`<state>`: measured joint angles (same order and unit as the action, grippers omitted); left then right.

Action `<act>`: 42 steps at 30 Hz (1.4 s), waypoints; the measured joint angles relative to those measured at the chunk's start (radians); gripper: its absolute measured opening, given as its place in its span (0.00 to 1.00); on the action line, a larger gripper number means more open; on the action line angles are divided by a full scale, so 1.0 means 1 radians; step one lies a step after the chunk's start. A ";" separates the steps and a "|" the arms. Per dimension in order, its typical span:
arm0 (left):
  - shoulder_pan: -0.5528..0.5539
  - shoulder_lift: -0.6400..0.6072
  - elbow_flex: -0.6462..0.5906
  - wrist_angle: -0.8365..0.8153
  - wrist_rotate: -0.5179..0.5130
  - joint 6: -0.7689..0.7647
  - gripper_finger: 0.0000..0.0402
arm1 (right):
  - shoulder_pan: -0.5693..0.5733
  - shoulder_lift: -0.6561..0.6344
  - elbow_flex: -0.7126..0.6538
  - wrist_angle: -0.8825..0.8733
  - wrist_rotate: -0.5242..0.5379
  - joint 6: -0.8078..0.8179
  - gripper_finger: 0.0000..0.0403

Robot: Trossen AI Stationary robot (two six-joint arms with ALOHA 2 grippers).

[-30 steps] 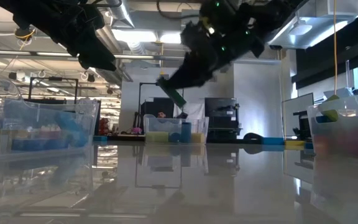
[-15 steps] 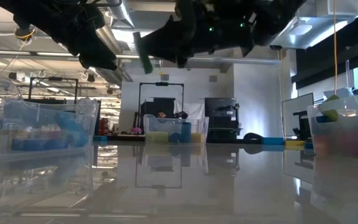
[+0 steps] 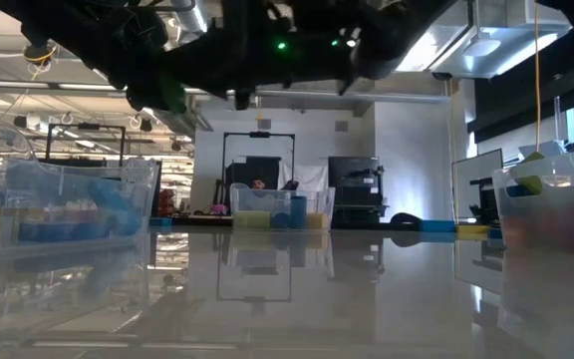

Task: Sort blocks by size
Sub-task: Put the green rectangular block into the bottom left transparent bin

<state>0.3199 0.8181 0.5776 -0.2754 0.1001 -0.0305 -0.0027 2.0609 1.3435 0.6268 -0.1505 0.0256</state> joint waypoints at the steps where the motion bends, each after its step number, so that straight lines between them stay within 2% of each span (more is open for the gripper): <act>1: 0.000 0.000 0.000 -0.001 0.000 0.000 0.54 | 0.004 0.018 0.018 -0.001 0.001 0.004 0.29; 11: 0.000 0.000 0.000 -0.007 0.000 -0.036 0.54 | 0.003 0.176 0.193 -0.007 0.009 0.054 0.29; 20: 0.000 0.000 0.000 -0.008 -0.002 -0.003 0.54 | 0.003 0.277 0.330 -0.003 0.027 0.058 0.29; 26: 0.000 0.000 0.000 -0.005 0.001 0.008 0.54 | 0.003 0.294 0.343 -0.025 0.026 0.064 0.29; 31: 0.000 0.000 0.000 -0.008 0.000 0.003 0.54 | 0.003 0.294 0.343 -0.138 0.028 0.048 0.30; 35: 0.000 0.000 0.000 -0.020 0.000 0.001 0.54 | 0.003 0.294 0.343 -0.179 0.072 0.057 0.36; 42: 0.000 0.000 0.000 -0.024 0.000 0.000 0.54 | 0.002 0.284 0.343 -0.217 0.047 0.048 0.55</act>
<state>0.3201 0.8181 0.5774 -0.2996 0.1005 -0.0305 -0.0002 2.3453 1.6863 0.4098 -0.1031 0.0735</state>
